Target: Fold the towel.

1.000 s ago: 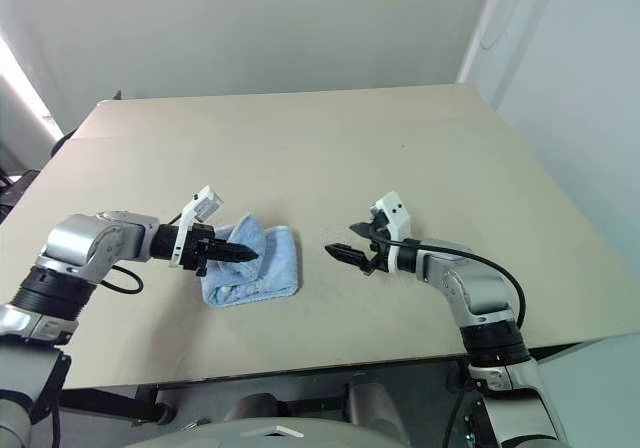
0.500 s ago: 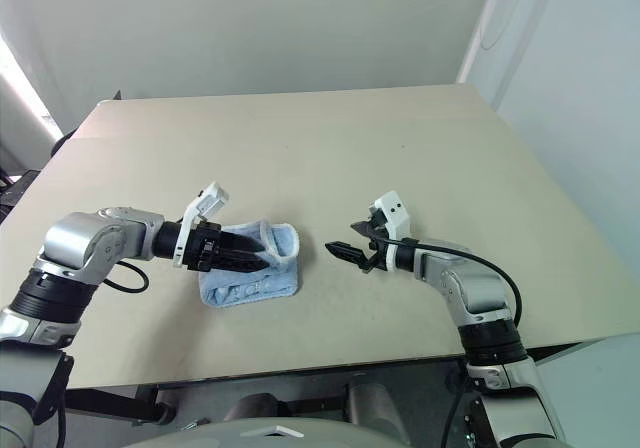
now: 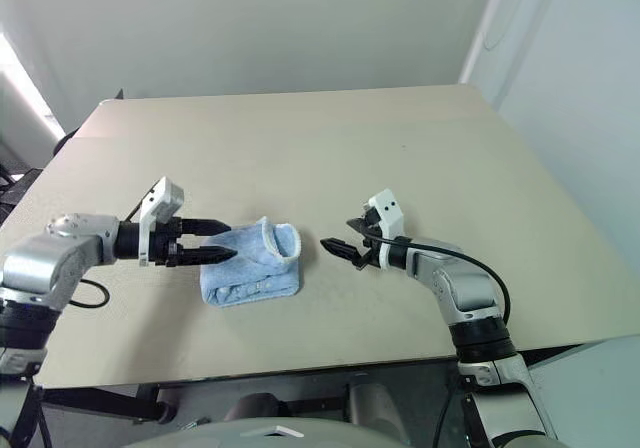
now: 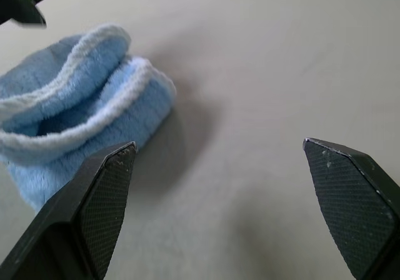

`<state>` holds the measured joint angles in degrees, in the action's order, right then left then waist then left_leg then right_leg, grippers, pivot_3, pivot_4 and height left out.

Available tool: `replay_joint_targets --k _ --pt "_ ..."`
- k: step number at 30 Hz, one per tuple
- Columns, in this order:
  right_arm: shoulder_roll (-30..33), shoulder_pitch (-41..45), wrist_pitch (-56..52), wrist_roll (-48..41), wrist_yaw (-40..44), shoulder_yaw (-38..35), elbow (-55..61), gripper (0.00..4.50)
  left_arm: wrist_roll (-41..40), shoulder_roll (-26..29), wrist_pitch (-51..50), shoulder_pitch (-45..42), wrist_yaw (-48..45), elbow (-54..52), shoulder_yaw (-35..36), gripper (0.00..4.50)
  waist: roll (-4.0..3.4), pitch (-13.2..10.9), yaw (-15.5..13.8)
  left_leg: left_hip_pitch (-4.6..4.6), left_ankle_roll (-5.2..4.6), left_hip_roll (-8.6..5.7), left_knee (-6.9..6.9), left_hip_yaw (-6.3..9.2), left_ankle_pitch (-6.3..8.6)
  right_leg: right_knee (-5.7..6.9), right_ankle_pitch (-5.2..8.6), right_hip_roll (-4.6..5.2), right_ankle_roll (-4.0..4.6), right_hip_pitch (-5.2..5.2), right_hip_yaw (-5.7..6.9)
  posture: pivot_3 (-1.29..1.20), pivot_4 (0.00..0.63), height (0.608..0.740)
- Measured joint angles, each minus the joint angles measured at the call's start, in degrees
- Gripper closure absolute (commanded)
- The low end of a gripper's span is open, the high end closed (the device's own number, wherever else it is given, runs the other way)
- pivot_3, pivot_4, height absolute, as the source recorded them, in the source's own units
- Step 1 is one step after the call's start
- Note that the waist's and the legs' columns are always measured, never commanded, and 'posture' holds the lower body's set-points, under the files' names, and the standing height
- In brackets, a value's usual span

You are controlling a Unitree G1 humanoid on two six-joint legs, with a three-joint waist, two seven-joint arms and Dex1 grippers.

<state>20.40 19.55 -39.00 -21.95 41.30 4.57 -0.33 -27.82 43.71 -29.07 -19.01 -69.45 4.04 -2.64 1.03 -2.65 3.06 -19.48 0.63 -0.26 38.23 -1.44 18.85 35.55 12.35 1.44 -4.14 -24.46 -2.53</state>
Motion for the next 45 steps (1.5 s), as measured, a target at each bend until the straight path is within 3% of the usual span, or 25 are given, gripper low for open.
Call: replay_joint_targets --k 7,13,20,27,30,33,36,45 --pt "-0.16 0.14 0.61 0.36 -0.08 -0.07 -0.63 0.0 7.28 -15.26 18.26 1.38 6.05 11.12 -1.9 0.91 0.04 0.05 -1.01 0.05 -0.02 -0.03 0.06 -0.02 0.01 -0.01 -0.07 0.02 -0.09 0.1 -0.01 0.0 0.0 0.74" --pt "2.41 -0.04 -0.69 -0.32 2.07 -0.55 -0.02 0.0 13.67 -19.02 31.37 2.73 6.88 17.13 -4.64 0.91 -0.14 0.22 -0.88 0.1 -0.03 -0.02 0.05 -0.03 0.01 0.01 -0.08 0.02 -0.09 0.17 -0.02 0.0 0.0 0.74" --pt "4.4 -0.01 -2.73 -1.52 4.96 -0.45 0.67 0.0 14.26 -19.45 33.4 3.15 6.22 16.85 -4.55 0.91 -0.18 0.27 -1.01 0.12 -0.05 -0.03 0.08 -0.02 0.02 -0.01 -0.07 0.0 -0.12 0.31 0.0 0.0 0.0 0.74" --pt "3.47 1.55 -10.68 -6.59 7.75 -0.37 0.68 0.0 8.79 -14.03 25.13 4.78 3.78 4.83 -2.23 0.91 -0.15 0.25 -0.45 0.08 -0.07 0.04 0.07 -0.01 0.03 0.03 -0.1 -0.03 -0.13 0.13 0.0 0.0 0.0 0.74" --pt "3.1 2.98 -14.14 -8.89 8.58 -0.36 0.55 0.0 5.7 -7.08 18.42 5.76 2.97 -2.99 0.87 0.91 -0.15 0.24 -0.41 0.1 -0.07 0.08 0.06 0.0 0.03 0.08 -0.08 -0.07 -0.14 0.12 0.01 0.0 0.0 0.74" --pt "2.55 4.78 -18.84 -10.8 8.52 -0.48 -0.9 0.0 1.05 2.58 5.55 10.09 1.21 -11.17 2.68 0.91 -0.16 0.23 -0.13 0.1 -0.08 0.07 0.02 -0.02 0.04 0.09 -0.02 -0.06 -0.21 0.06 0.0 0.0 0.0 0.74" --pt "1.49 6.66 -24.86 -13.08 8.6 -0.54 -4.01 0.0 -3.91 7.55 -4.33 15.98 1.82 -17.24 6.94 0.91 -0.15 0.22 0.02 0.07 -0.09 0.07 0.02 -0.02 0.04 0.05 -0.02 -0.01 -0.21 0.03 0.01 0.0 0.0 0.74" --pt "-4.64 12.95 -36.14 -17.81 6.14 -5.35 -16.03 0.0 -7.63 10.08 -11.51 31.31 6.0 -26.85 16.93 0.91 -0.16 0.21 -0.01 0.09 -0.08 0.07 0.03 -0.01 0.04 0.04 -0.01 0.04 0.0 0.05 0.03 0.0 0.0 0.74"
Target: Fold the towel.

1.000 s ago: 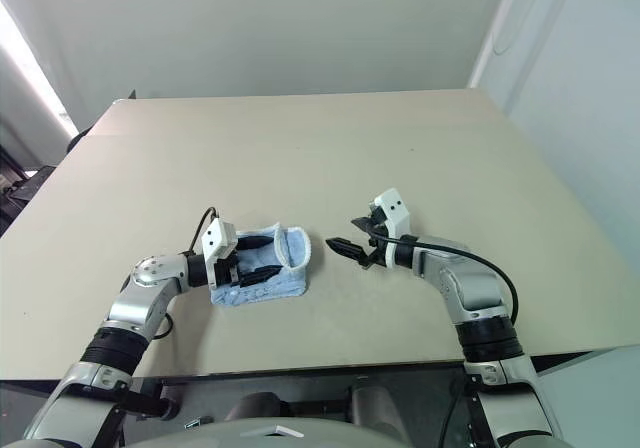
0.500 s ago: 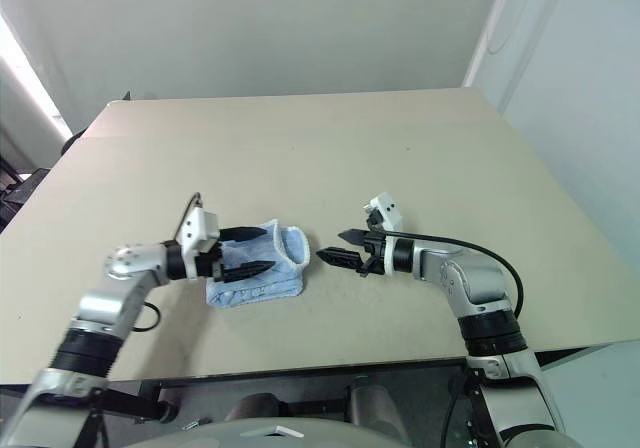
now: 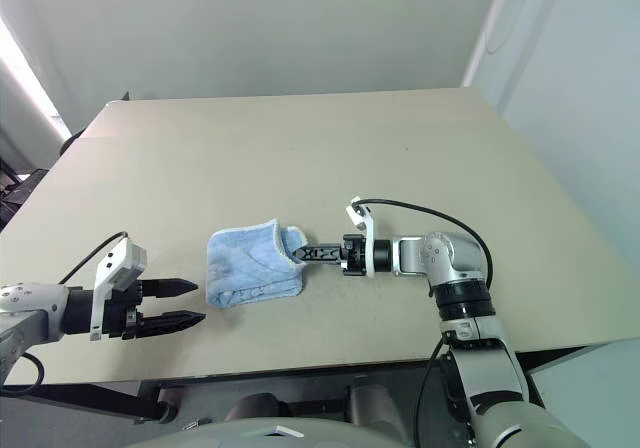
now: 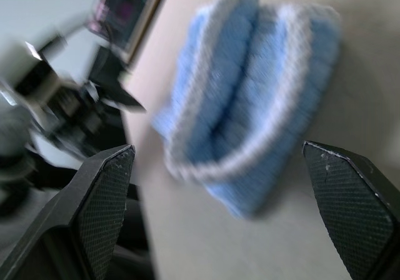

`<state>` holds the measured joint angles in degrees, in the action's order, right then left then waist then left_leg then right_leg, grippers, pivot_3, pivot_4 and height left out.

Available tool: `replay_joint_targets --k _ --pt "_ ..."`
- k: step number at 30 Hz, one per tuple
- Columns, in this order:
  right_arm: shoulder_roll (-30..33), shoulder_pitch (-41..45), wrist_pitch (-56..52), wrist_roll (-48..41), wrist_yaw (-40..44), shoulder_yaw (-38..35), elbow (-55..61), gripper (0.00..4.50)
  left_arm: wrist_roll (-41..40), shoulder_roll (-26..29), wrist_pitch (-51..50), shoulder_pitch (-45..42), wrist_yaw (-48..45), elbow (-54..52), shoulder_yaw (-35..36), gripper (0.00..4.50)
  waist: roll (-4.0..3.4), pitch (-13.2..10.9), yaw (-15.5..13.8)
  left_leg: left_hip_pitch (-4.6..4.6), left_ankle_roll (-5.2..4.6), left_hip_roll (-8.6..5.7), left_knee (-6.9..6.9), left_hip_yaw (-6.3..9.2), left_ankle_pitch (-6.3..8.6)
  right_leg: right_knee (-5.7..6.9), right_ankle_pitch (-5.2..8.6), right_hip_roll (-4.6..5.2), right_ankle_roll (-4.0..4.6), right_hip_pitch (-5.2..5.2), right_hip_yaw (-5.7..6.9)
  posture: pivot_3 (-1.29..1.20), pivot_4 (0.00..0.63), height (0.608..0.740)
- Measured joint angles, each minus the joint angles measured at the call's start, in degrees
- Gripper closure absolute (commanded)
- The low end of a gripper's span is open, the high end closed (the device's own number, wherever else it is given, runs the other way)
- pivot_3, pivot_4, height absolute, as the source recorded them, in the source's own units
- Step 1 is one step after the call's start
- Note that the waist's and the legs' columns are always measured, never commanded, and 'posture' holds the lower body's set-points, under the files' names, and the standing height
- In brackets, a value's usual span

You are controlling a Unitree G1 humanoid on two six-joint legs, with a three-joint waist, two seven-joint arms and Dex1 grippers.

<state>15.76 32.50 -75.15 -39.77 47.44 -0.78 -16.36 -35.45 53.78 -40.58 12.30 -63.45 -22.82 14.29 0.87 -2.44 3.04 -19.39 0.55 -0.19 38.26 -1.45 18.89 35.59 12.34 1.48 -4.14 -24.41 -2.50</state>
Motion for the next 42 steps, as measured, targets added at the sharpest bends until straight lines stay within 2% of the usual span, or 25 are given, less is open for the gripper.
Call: replay_joint_targets --k 8,17,27,31,40,42 --pt "-4.23 2.47 -4.47 0.36 -2.8 -0.16 -7.55 0.0 -0.95 -0.4 -0.71 2.8 2.53 -2.85 1.21 0.91 -0.01 0.0 1.01 -0.02 0.0 0.0 -0.04 -0.01 0.0 -0.02 -0.06 -0.02 -0.08 -0.03 -0.01 0.0 0.0 0.74" --pt "-9.23 5.34 -5.91 1.4 -4.28 2.57 -10.14 0.0 -1.4 -1.17 -1.33 3.33 5.02 -4.39 1.02 0.91 0.0 0.01 1.15 0.0 0.01 0.01 -0.05 0.0 0.01 0.03 -0.06 -0.05 -0.09 -0.04 0.0 0.0 0.0 0.74" --pt "-14.43 7.72 -6.18 1.41 -9.22 -3.44 -16.71 0.0 -1.26 -1.44 -0.87 5.27 5.61 -4.46 0.86 0.91 0.01 0.02 1.63 0.01 0.01 0.03 -0.06 0.0 0.01 0.05 -0.07 -0.01 -0.08 -0.05 0.0 0.0 0.0 0.74" --pt "-15.62 7.72 -6.38 1.8 -11.65 -4.68 -17.28 0.94 -0.83 -1.48 -0.11 6.12 6.06 -4.45 0.86 0.87 0.0 0.02 2.01 0.02 0.01 0.03 -0.05 0.0 0.01 0.06 -0.06 0.0 -0.08 -0.04 -0.01 0.0 0.0 0.74" --pt "-16.71 6.94 -11.26 0.86 -14.09 -9.56 -16.52 4.33 -0.12 -1.86 1.03 6.54 6.34 -4.36 0.87 0.87 0.01 0.03 2.67 -0.04 0.01 0.03 -0.11 0.01 0.01 -0.05 -0.07 0.02 -0.1 -0.06 0.0 0.0 0.0 0.74" --pt "-17.23 6.94 -11.9 0.38 -14.5 -10.72 -15.92 4.49 -0.12 -2.23 1.06 6.52 6.58 -4.22 0.89 0.87 0.01 0.03 2.73 -0.02 0.01 0.05 -0.11 0.02 0.01 -0.04 -0.07 0.02 -0.1 -0.06 0.0 0.0 0.0 0.74"
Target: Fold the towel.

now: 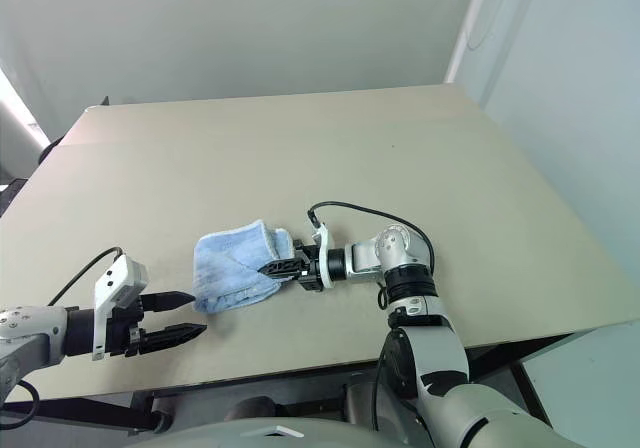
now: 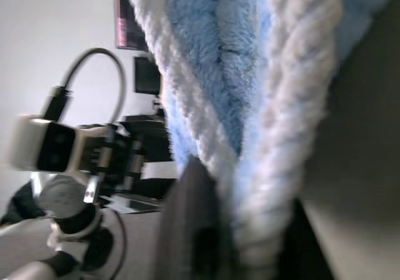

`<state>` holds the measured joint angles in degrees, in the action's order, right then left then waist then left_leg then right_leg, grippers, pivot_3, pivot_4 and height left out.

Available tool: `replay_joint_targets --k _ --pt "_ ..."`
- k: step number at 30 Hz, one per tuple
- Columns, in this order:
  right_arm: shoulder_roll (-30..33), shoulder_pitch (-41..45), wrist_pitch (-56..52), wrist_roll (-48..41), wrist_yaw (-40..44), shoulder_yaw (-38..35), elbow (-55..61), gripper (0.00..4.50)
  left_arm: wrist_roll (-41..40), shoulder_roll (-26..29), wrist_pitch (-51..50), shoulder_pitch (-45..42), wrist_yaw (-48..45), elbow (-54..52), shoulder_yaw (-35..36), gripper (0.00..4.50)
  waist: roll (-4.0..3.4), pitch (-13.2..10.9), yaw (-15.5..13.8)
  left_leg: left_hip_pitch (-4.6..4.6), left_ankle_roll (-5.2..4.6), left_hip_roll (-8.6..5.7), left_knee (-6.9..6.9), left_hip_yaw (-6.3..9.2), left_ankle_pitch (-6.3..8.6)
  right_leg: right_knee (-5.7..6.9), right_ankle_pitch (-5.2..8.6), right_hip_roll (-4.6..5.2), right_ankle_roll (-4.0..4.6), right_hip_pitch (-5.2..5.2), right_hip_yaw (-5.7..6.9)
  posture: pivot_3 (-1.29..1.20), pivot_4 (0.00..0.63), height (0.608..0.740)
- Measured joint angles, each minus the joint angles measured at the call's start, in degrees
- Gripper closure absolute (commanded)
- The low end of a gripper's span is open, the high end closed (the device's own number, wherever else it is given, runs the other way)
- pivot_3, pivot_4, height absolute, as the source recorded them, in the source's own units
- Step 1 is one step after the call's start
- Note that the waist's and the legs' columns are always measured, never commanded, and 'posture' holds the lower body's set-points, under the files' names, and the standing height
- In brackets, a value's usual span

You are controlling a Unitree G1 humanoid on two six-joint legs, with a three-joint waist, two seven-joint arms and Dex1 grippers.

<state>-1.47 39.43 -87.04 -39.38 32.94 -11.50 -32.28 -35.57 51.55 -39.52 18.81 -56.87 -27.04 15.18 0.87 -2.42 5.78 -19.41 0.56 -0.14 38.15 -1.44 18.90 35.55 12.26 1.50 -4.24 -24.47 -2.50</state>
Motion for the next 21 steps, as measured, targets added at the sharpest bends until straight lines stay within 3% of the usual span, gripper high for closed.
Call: replay_joint_targets --k 5,10,21 --pt "-4.17 1.91 0.01 -2.5 -1.4 -5.49 1.05 4.49 -1.25 -2.14 -0.37 1.3 0.81 1.94 2.82 0.87 -0.18 -0.11 0.15 -0.03 0.0 0.02 0.0 0.01 0.0 0.02 0.0 -0.02 -0.01 -0.06 0.01 0.0 0.0 0.74" --pt "-5.11 11.49 5.98 -4.68 -2.24 -10.41 -1.78 4.49 -2.86 -4.45 -1.69 5.16 2.36 2.99 8.77 0.87 -0.19 -0.12 0.13 -0.08 0.01 0.0 -0.02 0.02 0.0 -0.05 -0.01 0.07 -0.01 -0.07 0.03 0.0 0.0 0.74" --pt "-6.16 26.92 39.83 1.08 0.45 -11.72 -31.04 4.49 -8.29 -7.73 -4.2 6.19 6.75 3.68 18.78 0.87 -0.19 -0.13 0.44 -0.1 0.03 0.0 -0.09 0.06 0.02 -0.14 -0.02 0.17 0.01 -0.05 0.02 0.0 0.0 0.74"
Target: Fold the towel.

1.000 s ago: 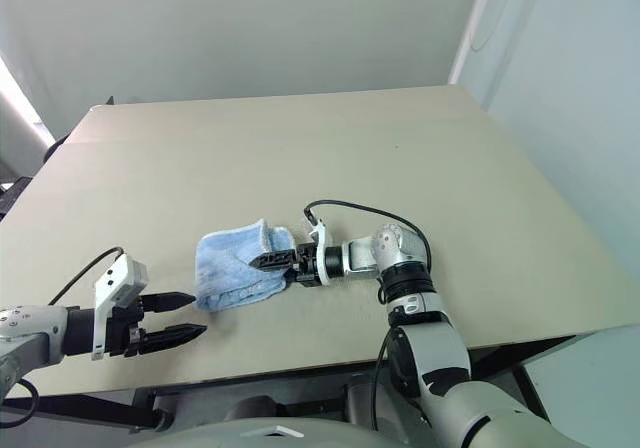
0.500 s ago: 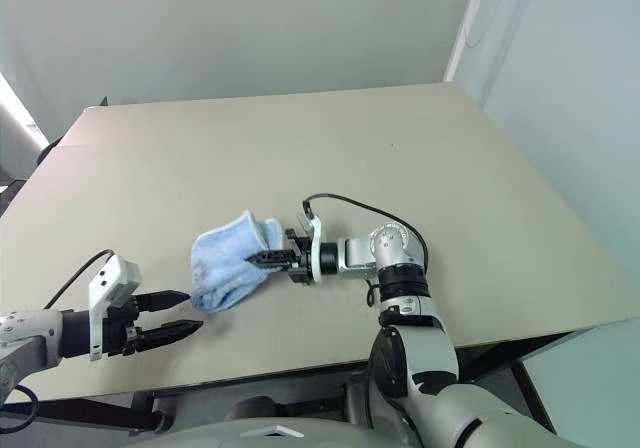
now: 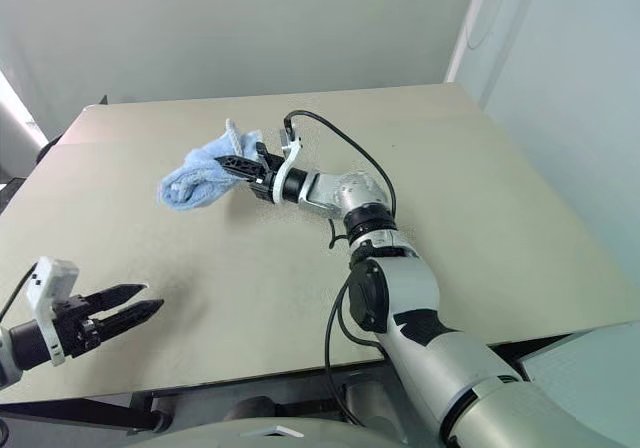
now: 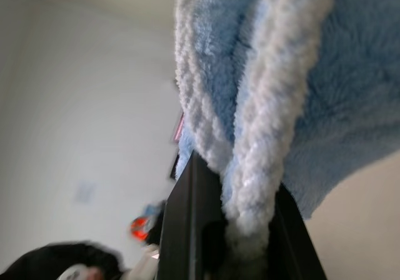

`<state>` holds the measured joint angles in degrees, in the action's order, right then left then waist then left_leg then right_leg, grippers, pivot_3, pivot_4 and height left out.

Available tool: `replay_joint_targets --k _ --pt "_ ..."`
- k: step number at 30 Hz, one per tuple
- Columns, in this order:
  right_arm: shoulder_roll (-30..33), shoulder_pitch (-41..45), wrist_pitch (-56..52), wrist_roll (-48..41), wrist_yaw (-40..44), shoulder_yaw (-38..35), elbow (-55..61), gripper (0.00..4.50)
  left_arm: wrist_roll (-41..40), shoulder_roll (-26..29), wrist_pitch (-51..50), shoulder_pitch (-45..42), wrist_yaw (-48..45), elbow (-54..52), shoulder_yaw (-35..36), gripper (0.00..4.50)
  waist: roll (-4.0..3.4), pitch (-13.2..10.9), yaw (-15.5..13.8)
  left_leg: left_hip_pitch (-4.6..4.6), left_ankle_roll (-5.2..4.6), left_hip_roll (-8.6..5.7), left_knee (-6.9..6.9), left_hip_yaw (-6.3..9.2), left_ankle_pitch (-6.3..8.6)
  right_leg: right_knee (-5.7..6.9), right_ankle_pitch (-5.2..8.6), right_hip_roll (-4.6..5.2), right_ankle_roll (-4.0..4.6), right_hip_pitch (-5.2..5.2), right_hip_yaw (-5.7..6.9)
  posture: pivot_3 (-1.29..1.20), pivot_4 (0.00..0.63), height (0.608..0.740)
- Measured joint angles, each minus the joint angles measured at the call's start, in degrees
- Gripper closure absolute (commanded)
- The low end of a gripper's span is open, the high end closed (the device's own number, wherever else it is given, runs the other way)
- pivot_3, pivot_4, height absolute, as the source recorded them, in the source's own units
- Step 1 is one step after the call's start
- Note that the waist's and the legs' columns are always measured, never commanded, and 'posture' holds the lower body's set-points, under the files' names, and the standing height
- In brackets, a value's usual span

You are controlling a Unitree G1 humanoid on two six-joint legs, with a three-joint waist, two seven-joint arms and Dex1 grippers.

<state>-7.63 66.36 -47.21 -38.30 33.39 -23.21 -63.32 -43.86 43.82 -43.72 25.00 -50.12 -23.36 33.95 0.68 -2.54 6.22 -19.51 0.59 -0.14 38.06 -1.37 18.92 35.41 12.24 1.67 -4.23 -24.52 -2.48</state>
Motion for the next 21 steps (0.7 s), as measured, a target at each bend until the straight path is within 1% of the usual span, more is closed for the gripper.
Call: replay_joint_targets --k 4,6,8,11,21 --pt "0.09 -0.98 8.53 7.42 1.83 4.86 -5.03 4.49 -1.91 -0.6 -0.94 0.11 1.67 -0.86 2.39 0.87 -0.01 -0.01 0.14 -0.05 0.01 -0.01 -0.01 0.0 0.0 -0.03 0.0 0.05 0.01 -0.02 -0.01 0.0 0.0 0.74" --pt "0.18 -1.94 10.66 10.26 2.26 6.7 -6.08 4.49 -2.44 -0.98 -1.06 0.47 2.15 -1.8 2.74 0.87 -0.01 0.0 0.2 -0.05 0.02 -0.01 -0.03 0.01 0.01 -0.02 -0.01 0.06 0.01 -0.03 -0.01 0.0 0.0 0.74" --pt "0.39 -2.95 11.0 11.17 2.29 6.88 -6.83 4.49 -2.86 -1.2 -1.15 1.16 2.75 -2.22 2.78 0.87 -0.01 -0.01 0.36 -0.04 0.02 -0.01 -0.03 0.04 0.01 0.0 -0.01 0.07 0.04 -0.03 0.0 0.0 0.0 0.74" --pt "0.49 -3.81 11.25 12.33 2.11 6.81 -7.69 3.69 -2.97 -1.35 -1.24 1.11 3.14 -2.23 2.77 0.87 -0.03 -0.02 0.76 -0.02 0.03 0.0 -0.03 0.07 0.01 0.02 -0.02 0.07 0.07 -0.03 0.01 0.0 0.0 0.74" --pt "1.94 -4.43 6.23 14.14 4.08 7.02 -7.83 0.03 -2.68 0.25 -2.01 -1.09 3.43 -1.46 2.71 0.87 -0.04 -0.02 1.04 -0.02 0.03 -0.01 -0.04 0.07 0.01 0.02 -0.03 0.05 0.08 -0.03 0.01 0.0 0.0 0.74"
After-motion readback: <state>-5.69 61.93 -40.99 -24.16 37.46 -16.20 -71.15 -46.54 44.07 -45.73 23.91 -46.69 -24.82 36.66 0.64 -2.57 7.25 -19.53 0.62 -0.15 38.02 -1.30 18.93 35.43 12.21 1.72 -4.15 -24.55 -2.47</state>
